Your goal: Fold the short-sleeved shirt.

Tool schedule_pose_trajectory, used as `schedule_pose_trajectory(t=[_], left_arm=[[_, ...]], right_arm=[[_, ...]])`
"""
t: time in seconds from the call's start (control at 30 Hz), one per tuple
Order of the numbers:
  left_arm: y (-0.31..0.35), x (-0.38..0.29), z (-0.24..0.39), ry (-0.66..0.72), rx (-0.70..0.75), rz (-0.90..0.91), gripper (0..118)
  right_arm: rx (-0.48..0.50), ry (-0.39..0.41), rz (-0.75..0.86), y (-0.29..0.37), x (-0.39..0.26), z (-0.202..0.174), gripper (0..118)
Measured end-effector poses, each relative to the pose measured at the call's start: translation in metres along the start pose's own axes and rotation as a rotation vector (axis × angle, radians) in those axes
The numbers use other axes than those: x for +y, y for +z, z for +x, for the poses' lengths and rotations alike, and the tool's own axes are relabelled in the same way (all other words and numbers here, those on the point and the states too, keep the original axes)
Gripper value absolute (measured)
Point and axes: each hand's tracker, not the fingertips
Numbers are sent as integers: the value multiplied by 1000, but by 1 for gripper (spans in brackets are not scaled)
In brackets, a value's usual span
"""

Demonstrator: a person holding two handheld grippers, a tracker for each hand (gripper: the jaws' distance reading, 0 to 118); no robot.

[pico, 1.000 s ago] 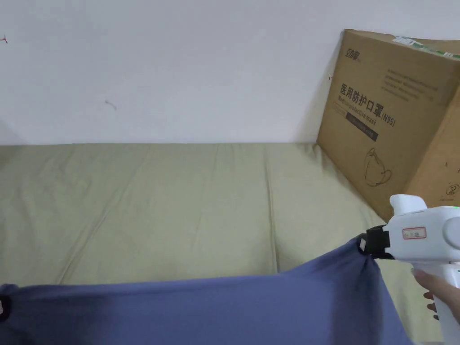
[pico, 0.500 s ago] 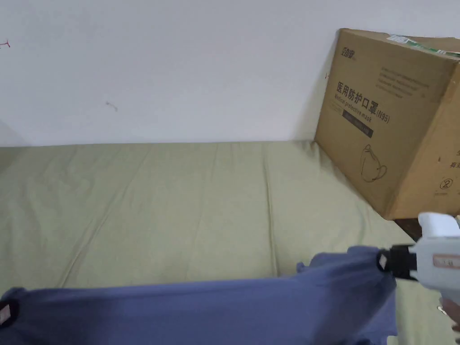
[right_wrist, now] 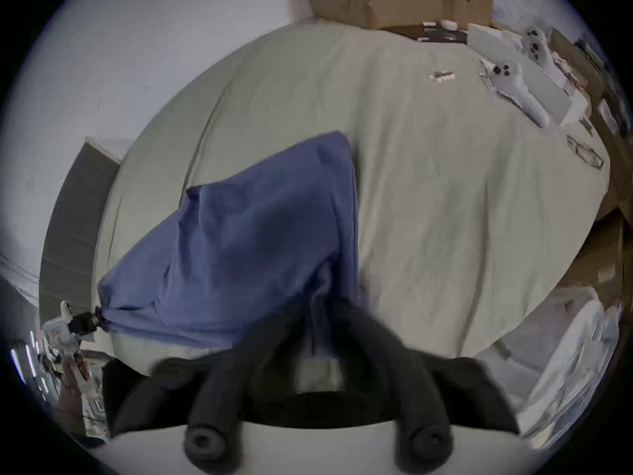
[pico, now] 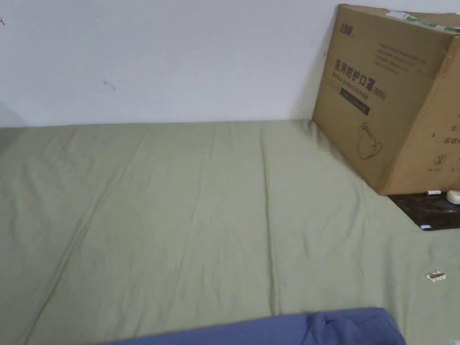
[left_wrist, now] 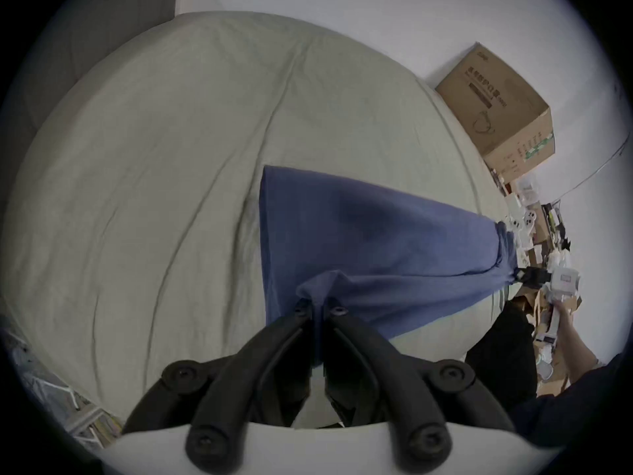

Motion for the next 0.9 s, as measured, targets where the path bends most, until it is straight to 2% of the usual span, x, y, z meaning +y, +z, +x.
schedule_pose_trajectory(t=[0.03, 0.07, 0.1, 0.13, 0.17, 0.27, 0.33, 0.4, 0.43, 0.47, 0.5, 0.53, 0.57, 0.6, 0.67, 0.83, 0.9], left_arm=[[5, 2, -1, 6, 10, 24, 28], [11, 3, 1, 4, 30, 51, 56], [15, 4, 4, 2, 36, 67, 85], [21, 5, 7, 0, 25, 95, 109], [29, 6, 13, -1, 9, 132, 115], [46, 12, 35, 6, -22, 222, 115], [56, 15, 55, -28, -1, 305, 115], [63, 19, 81, -86, 69, 370, 112], [66, 20, 94, -116, 90, 385, 102], [68, 22, 108, -149, 105, 420, 87], [68, 25, 119, -177, 121, 436, 63], [66, 29, 130, -205, 123, 427, 24], [64, 30, 147, -237, 124, 415, 1], [59, 32, 157, -249, 130, 405, 1], [53, 33, 173, -269, 165, 427, 1], [42, 37, 185, -265, 155, 470, 1], [37, 38, 186, -253, 157, 468, 1]], right_arm=[[-29, 29, 25, 4, 2, -4, 59], [-69, 62, 44, 12, 4, -13, 89], [-100, 97, 68, 18, 5, -19, 108], [-103, 117, 129, 28, 6, -26, 115], [-82, 137, 175, 38, 9, -35, 115], [-69, 196, 282, 51, 15, -64, 115], [-103, 207, 375, 62, 15, -89, 115], [-85, 191, 385, 63, 17, -115, 115], [-36, 177, 381, 62, 18, -128, 113], [4, 182, 384, 68, 15, -151, 109], [35, 203, 389, 66, 15, -163, 99], [46, 250, 387, 64, 15, -176, 67], [24, 308, 378, 61, 16, -191, 24], [-17, 358, 388, 55, 15, -202, 0], [-75, 391, 433, 49, 12, -222, 0], [-55, 352, 389, 36, 9, -245, 0], [-107, 368, 390, 32, 6, -251, 0]])
